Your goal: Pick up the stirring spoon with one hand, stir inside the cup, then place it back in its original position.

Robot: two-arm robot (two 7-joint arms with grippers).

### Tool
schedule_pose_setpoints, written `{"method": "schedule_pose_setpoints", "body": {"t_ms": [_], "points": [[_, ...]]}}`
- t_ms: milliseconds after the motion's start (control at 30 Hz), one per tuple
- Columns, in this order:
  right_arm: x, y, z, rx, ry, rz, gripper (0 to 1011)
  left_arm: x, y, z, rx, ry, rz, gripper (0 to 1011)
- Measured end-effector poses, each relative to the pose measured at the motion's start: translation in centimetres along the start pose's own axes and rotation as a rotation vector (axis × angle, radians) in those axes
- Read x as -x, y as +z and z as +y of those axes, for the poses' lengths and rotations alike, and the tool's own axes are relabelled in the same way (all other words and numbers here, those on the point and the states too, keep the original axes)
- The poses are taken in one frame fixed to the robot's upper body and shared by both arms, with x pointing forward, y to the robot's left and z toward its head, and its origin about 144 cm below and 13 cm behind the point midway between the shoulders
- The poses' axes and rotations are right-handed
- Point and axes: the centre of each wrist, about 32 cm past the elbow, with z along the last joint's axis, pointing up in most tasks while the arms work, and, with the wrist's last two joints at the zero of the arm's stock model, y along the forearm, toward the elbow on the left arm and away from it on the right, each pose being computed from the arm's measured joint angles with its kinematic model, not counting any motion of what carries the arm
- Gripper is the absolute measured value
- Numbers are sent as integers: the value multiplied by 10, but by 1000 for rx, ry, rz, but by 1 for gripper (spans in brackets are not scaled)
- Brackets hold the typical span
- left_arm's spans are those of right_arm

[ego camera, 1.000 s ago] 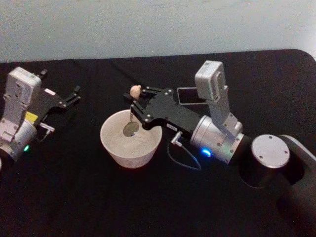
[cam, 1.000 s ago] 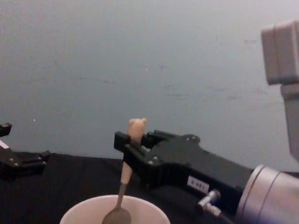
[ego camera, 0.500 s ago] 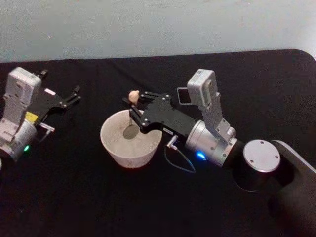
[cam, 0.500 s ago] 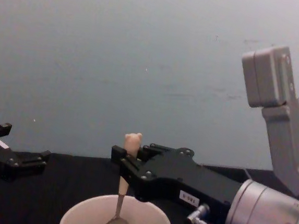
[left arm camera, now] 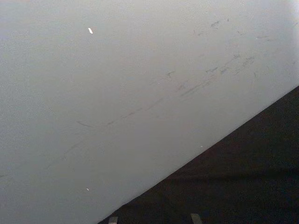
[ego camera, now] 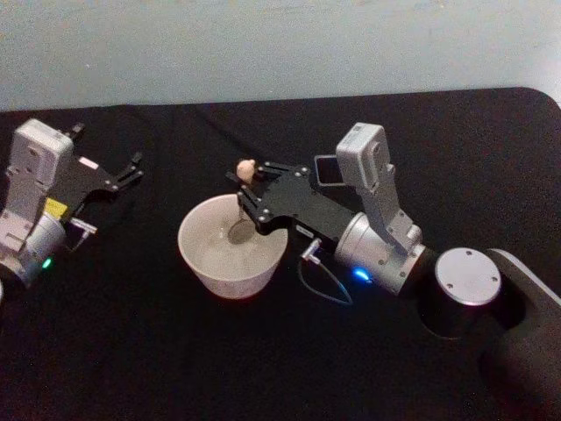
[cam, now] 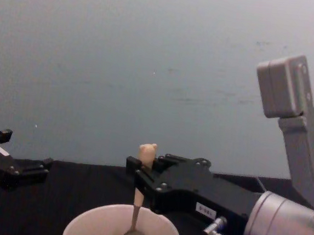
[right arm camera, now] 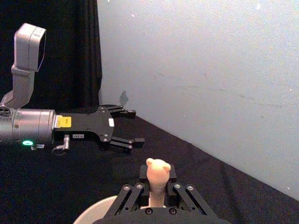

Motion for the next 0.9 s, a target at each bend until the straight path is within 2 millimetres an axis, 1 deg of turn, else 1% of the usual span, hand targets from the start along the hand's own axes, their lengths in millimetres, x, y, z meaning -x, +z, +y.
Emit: {"method": "schedule_pose_setpoints", "body": {"t_ms": [533,633,900], "points": [[-2,6,-21,3,24,3,197,0,0,0,0,0,0,1001],[-2,7,-26,5,38,3,197,0,0,0,0,0,0,1001],[5,10,-33,3,80,10,197,0,0,0,0,0,0,1001]]}}
